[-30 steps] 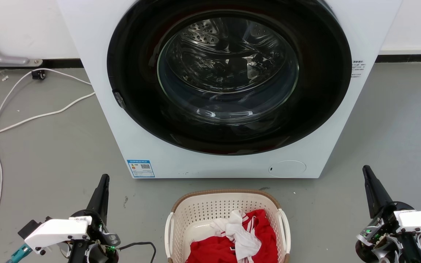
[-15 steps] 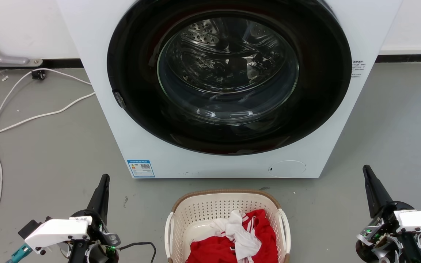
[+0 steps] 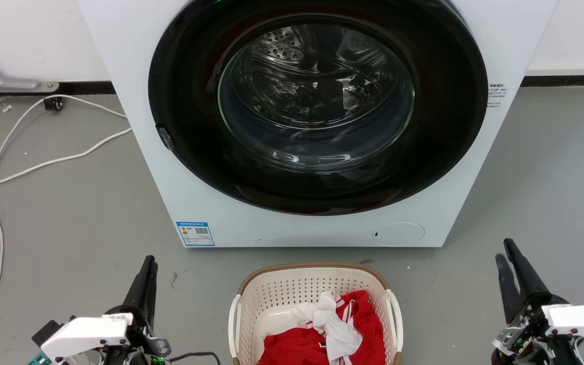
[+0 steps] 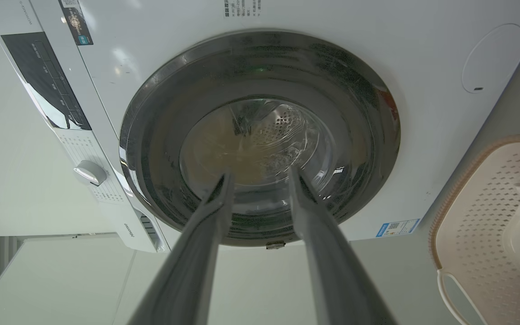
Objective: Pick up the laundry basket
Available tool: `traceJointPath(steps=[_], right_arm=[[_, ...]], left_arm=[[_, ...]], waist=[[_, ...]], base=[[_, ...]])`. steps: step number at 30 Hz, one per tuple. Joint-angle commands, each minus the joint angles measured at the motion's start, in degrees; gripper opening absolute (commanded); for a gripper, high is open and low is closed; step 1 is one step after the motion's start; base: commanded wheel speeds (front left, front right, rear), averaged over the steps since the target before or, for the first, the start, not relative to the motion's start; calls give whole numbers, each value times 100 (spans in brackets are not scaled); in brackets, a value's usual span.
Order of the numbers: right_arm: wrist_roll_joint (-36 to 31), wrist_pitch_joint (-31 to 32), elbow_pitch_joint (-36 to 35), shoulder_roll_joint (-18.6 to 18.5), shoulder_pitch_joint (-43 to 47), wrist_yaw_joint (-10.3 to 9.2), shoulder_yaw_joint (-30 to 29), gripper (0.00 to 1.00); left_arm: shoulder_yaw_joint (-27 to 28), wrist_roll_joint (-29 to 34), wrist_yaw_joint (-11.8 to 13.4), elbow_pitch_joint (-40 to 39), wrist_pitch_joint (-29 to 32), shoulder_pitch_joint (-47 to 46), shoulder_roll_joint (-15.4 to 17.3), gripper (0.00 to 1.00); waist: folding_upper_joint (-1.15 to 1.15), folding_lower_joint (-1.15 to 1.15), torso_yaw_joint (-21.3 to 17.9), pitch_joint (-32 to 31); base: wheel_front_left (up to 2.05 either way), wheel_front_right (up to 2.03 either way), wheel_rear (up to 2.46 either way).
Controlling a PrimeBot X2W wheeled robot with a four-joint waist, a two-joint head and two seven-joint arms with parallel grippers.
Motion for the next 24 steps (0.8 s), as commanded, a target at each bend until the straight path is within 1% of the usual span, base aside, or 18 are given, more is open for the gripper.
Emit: traceJointPath(steps=[1, 6, 10, 14, 24], right_arm=[[-9, -36, -101, -7, -74, 0, 26, 100], [-111, -189, -181, -4, -37, 0, 133, 100], [-443, -301, -227, -4, -19, 0, 144, 100], [-1000, -407, -336, -1, -3, 0, 138, 100], [-2687, -649, -639, 5, 75, 0, 231, 100]], left_arm=[[-35, 14, -3, -96, -39, -85, 20, 100], [-199, 141, -4, -190, -191, -91, 19, 100], [-248, 494, -5, -282, -301, -96, 18, 100], [-278, 1071, -6, -385, -405, -102, 17, 100], [-327, 2528, 6, -614, -645, -93, 11, 100]], waist=[[0, 0, 0, 2], [0, 0, 4, 9], [0, 0, 10, 15], [0, 0, 17, 20], [0, 0, 29, 26]], base=[[0, 0, 0], [0, 0, 0], [0, 0, 0], [0, 0, 0], [0, 0, 0]])
